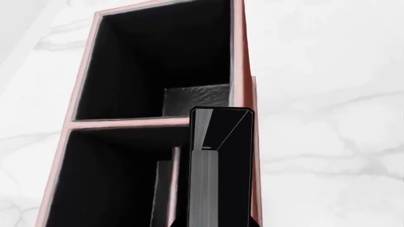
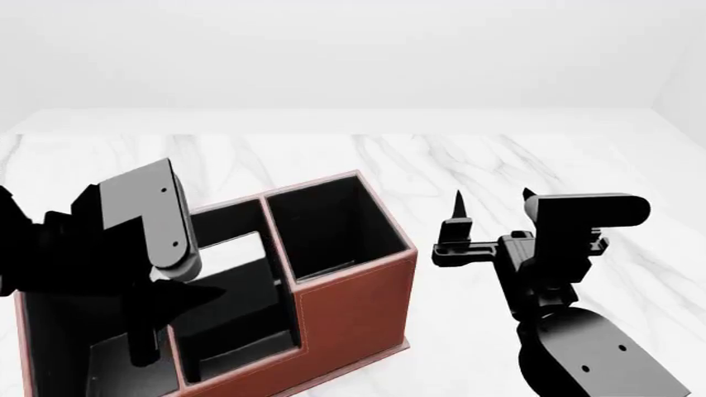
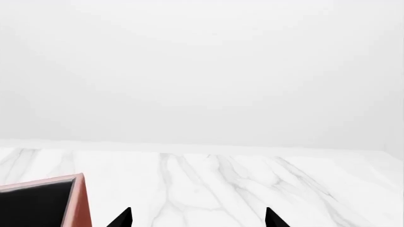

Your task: Pick up the book and place it in the back compartment of the caddy.

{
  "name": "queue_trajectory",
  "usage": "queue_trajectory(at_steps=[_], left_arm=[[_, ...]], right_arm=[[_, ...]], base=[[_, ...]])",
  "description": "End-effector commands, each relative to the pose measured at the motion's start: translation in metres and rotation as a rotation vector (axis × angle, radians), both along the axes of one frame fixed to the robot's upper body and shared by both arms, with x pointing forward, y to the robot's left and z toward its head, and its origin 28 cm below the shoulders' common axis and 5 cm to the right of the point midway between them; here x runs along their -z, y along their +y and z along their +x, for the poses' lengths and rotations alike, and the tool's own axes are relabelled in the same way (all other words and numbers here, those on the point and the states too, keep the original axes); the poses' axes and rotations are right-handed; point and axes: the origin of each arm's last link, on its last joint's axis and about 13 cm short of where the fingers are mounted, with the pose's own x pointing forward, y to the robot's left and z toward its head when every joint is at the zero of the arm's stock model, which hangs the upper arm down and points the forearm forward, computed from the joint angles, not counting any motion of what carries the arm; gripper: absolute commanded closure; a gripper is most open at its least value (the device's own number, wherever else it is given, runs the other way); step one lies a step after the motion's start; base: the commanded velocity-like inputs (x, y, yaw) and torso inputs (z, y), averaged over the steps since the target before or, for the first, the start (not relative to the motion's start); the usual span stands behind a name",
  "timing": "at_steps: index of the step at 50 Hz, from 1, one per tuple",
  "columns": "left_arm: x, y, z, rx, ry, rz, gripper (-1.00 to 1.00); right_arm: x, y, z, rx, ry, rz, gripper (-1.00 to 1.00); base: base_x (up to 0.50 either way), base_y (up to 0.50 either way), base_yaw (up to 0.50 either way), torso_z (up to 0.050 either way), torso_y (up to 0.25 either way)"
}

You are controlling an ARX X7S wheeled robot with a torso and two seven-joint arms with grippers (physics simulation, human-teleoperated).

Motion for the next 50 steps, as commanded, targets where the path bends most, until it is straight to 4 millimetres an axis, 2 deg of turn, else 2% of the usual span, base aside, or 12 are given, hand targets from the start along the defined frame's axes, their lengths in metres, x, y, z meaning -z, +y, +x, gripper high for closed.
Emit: queue_trajectory(at_steps=[1, 13, 20, 39, 50], left_arm=[[-0.007, 0.002, 0.005, -0.010, -0.050, -0.038, 1.00], [-0.017, -0.002, 0.012, -0.022, 0.039, -0.107, 1.00], [-0.012, -0.004, 0.018, -0.031, 0.079, -0.099, 1.00], [-0.014, -0.003, 0.019, -0.052, 0.098, -0.053, 1.00], [-0.001, -0.003, 0.027, -0.049, 0.107, -0.036, 1.00]], right_arm=[[0.000, 0.000, 0.000, 0.002, -0.001, 0.001, -1.00], [0.001, -0.001, 0.000, 0.005, -0.003, -0.003, -1.00], [0.002, -0.001, 0.000, 0.009, -0.002, -0.005, -1.00], [0.003, -0.002, 0.000, 0.014, -0.004, -0.003, -1.00], [0.003, -0.002, 0.000, 0.015, -0.004, 0.000, -1.00]], base=[[0.00, 0.00, 0.00, 0.000, 0.000], [0.00, 0.00, 0.00, 0.000, 0.002], [0.00, 0.00, 0.00, 0.000, 0.001], [0.00, 0.00, 0.00, 0.001, 0.001], [0.00, 0.00, 0.00, 0.000, 0.001]])
